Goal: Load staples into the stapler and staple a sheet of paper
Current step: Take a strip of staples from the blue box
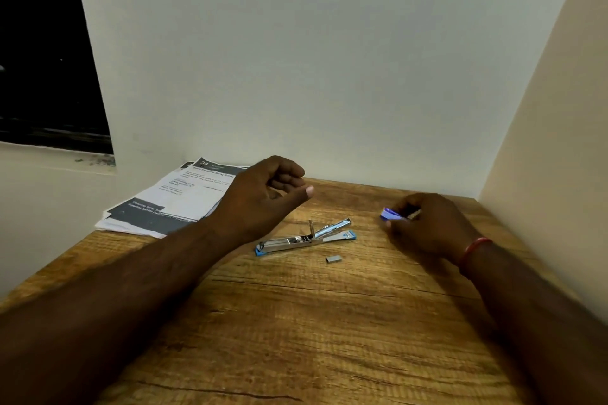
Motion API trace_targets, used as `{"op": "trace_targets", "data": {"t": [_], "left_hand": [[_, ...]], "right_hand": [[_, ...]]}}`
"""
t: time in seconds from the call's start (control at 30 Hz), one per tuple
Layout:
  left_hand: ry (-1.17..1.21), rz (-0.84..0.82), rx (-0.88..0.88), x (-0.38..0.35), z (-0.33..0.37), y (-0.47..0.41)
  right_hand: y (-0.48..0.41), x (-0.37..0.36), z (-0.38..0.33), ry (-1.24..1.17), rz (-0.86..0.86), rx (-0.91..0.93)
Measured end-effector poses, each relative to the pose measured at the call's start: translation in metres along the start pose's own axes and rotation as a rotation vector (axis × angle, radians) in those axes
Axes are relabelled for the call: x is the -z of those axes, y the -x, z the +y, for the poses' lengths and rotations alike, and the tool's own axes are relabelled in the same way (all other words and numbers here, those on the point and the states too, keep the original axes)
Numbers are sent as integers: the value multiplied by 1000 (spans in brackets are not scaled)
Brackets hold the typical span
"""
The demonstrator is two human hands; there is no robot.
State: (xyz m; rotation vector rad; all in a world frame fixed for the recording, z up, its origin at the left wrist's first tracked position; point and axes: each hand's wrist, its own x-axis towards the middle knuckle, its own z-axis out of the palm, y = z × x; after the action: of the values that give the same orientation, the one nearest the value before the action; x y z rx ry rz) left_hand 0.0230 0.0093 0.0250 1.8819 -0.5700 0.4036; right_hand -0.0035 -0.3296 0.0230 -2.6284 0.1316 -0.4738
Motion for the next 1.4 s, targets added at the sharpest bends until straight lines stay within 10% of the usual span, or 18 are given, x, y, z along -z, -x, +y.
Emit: {"op": "trace_targets", "data": {"t": [0.33, 0.73, 0.9, 1.03, 1.4], "left_hand": [[473, -132, 311, -24, 26, 19], [580, -331, 566, -24, 25, 27], [428, -338, 488, -22, 29, 25], [-263, -233, 70, -5, 32, 20], [-366, -578, -138, 17, 37, 16]], "right_hand": [[48, -18, -73, -358, 163, 574], [50, -19, -71, -326, 65, 624], [49, -18, -71, -338, 22, 647], [48, -17, -71, -323, -22, 658], [54, -13, -75, -396, -225, 619]]}}
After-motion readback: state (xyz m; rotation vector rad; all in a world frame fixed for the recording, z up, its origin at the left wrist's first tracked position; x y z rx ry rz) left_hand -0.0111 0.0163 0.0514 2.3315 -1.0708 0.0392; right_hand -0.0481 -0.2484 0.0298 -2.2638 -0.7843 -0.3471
